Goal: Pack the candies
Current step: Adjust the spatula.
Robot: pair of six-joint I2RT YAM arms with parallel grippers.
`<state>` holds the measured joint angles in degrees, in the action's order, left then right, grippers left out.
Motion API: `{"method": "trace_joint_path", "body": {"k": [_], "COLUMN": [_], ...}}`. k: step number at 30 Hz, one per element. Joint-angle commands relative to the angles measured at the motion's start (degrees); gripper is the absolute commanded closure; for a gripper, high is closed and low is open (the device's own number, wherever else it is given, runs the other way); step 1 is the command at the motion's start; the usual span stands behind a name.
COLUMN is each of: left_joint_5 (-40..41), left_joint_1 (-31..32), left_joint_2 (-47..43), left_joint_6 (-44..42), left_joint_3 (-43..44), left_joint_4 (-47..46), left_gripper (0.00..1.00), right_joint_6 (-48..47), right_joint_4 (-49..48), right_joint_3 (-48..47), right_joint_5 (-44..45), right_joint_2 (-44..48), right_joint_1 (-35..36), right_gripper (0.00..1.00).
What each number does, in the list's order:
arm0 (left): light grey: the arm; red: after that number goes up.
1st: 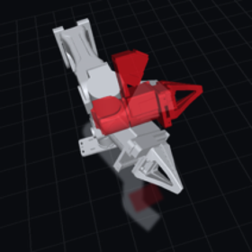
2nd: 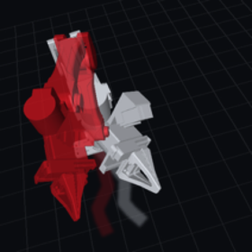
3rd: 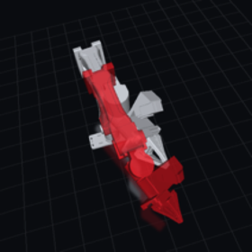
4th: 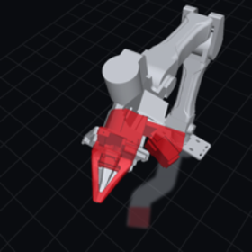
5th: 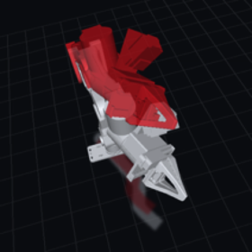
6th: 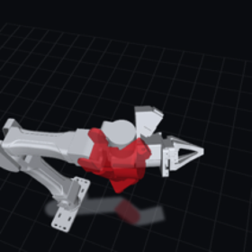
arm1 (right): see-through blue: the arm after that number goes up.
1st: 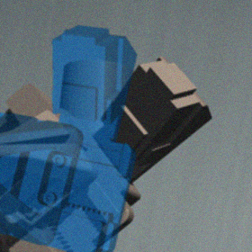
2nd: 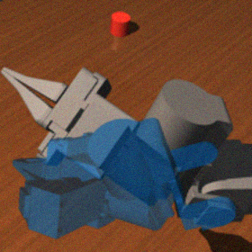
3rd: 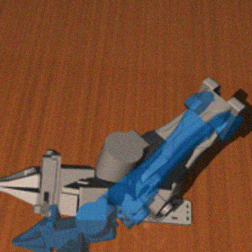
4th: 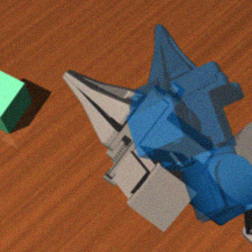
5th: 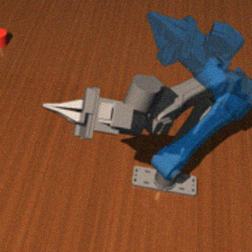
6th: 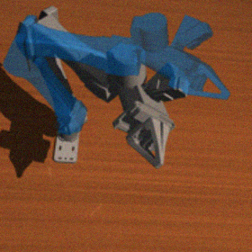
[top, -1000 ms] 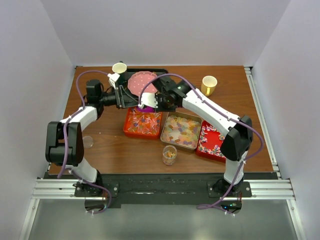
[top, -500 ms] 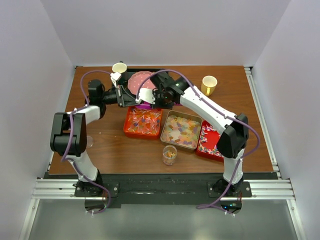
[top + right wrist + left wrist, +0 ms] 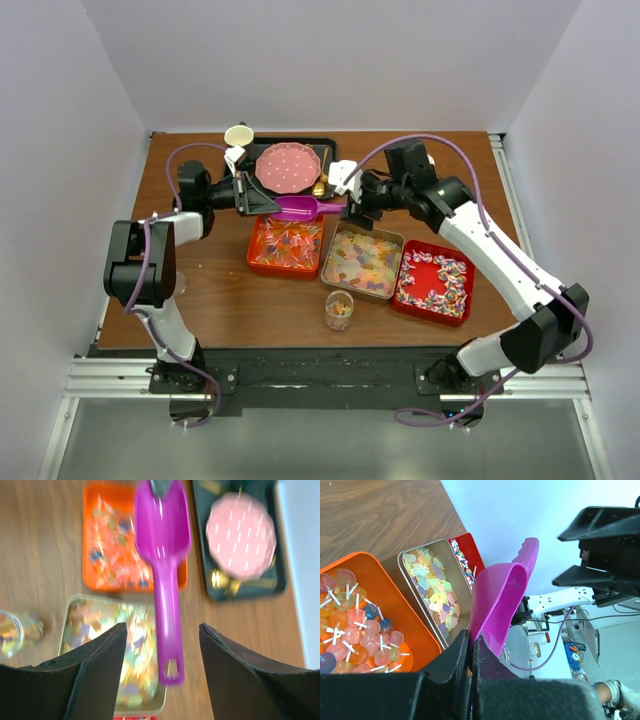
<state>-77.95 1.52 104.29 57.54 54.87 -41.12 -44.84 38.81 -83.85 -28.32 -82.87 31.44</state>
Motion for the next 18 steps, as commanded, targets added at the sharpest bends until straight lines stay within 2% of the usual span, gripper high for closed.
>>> {"method": "trace_joint_path", "body": {"k": [1, 11, 18], "left_joint_5": [-1.7, -2.1, -2.5], "left_joint_1": [0.0, 0.0, 0.0], "left_joint_2": [0.2, -1.9, -3.0], "left_joint_6": [0.6, -1.1, -1.0], "left_joint_3": [2.1, 1.5, 0.2], "left_joint_4": [-2.0, 0.7, 1.0], "left_gripper": [1.00, 1.00, 1.00], "right_joint_6": [-1.5, -8.3, -9.2], "right_joint_4": [-8.3, -6.2, -4.1], "right_joint_3": [1.3, 0.0, -0.7], "right_joint_5": [-5.1, -3.8, -4.7], "right_joint_2": [-1.4, -6.2, -7.7], "right_joint_1": [0.6, 0.7, 1.3], "right_gripper": [0.37, 0.40, 0.58]}}
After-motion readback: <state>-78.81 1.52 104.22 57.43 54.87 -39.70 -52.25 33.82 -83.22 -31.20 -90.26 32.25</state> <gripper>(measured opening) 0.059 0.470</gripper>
